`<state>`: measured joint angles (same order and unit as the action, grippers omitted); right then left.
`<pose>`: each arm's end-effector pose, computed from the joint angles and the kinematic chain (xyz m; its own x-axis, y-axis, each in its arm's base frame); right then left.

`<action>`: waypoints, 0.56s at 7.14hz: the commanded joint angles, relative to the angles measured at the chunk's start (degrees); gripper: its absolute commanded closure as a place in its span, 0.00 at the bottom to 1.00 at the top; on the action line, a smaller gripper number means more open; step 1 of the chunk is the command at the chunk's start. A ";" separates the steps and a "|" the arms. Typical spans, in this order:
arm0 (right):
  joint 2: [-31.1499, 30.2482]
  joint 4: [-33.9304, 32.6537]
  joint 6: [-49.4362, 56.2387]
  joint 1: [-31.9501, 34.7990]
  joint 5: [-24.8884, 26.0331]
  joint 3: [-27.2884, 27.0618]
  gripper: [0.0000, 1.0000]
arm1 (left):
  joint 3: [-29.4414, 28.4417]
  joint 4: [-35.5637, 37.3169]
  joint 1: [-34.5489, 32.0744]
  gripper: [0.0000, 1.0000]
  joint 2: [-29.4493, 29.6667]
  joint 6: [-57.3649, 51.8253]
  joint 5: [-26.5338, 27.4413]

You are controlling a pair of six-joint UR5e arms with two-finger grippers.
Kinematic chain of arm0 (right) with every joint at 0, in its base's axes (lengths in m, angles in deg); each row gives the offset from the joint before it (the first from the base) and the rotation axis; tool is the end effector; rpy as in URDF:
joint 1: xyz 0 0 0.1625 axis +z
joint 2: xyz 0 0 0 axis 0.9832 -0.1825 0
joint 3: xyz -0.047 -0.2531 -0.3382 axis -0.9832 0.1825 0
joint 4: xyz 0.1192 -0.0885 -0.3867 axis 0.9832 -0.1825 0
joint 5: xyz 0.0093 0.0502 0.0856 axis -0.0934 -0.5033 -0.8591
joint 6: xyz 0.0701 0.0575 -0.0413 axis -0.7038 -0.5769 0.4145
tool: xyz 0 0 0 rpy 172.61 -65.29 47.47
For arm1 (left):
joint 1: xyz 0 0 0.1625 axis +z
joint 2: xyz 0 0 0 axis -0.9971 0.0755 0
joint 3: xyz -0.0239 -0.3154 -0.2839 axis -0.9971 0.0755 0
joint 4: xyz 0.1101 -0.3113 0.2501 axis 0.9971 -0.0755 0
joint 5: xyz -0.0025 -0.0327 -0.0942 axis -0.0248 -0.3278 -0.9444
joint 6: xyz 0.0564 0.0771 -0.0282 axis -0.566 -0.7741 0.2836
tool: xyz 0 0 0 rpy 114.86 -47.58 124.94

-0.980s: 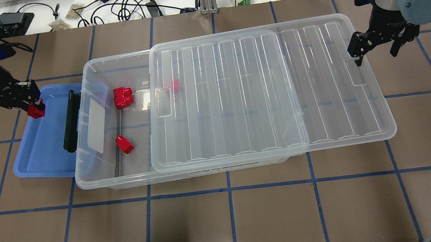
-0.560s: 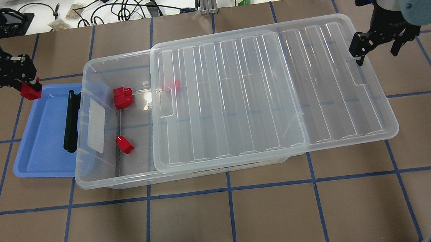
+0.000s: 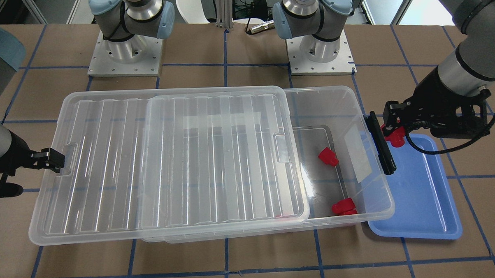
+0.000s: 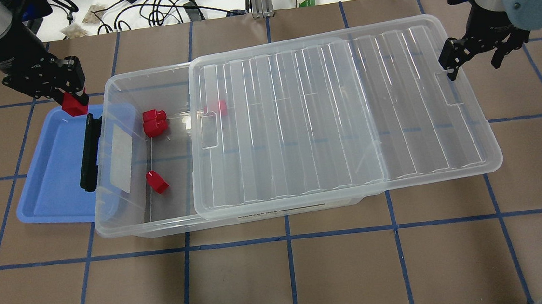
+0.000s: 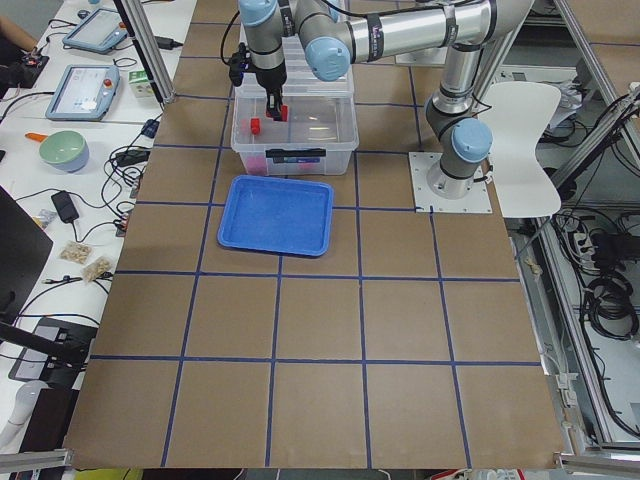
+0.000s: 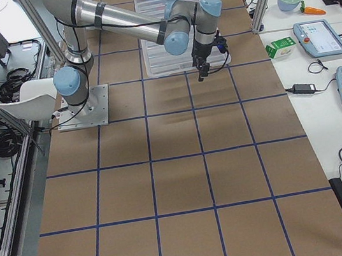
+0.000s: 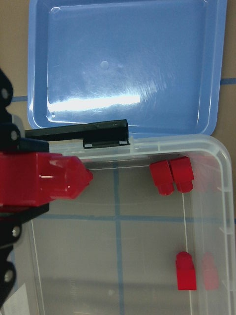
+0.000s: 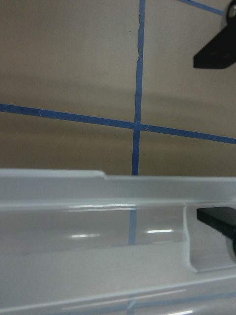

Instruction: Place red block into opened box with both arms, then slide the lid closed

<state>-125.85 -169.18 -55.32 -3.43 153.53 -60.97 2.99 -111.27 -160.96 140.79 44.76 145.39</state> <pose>-0.0291 -0.6024 0.3574 -0.9870 -0.1000 0.1259 -0.0824 0.9870 0.1377 0.0035 -0.5669 0.4527 -0.9959 0.0099 0.0904 0.0146 0.9986 0.0516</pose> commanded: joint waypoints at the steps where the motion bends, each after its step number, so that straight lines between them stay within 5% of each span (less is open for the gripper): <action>1: -3.84 0.72 -0.35 0.40 -0.13 -0.10 0.00 | 0.03 0.05 -0.65 1.00 0.25 2.10 -0.79; 4: -12.01 7.36 -3.31 0.41 -1.61 -0.10 0.00 | 4.57 2.57 -8.72 1.00 1.39 6.25 -0.45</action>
<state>-134.22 -165.69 -56.44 -3.00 152.98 -61.06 4.63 -110.54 -166.71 141.90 50.27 144.76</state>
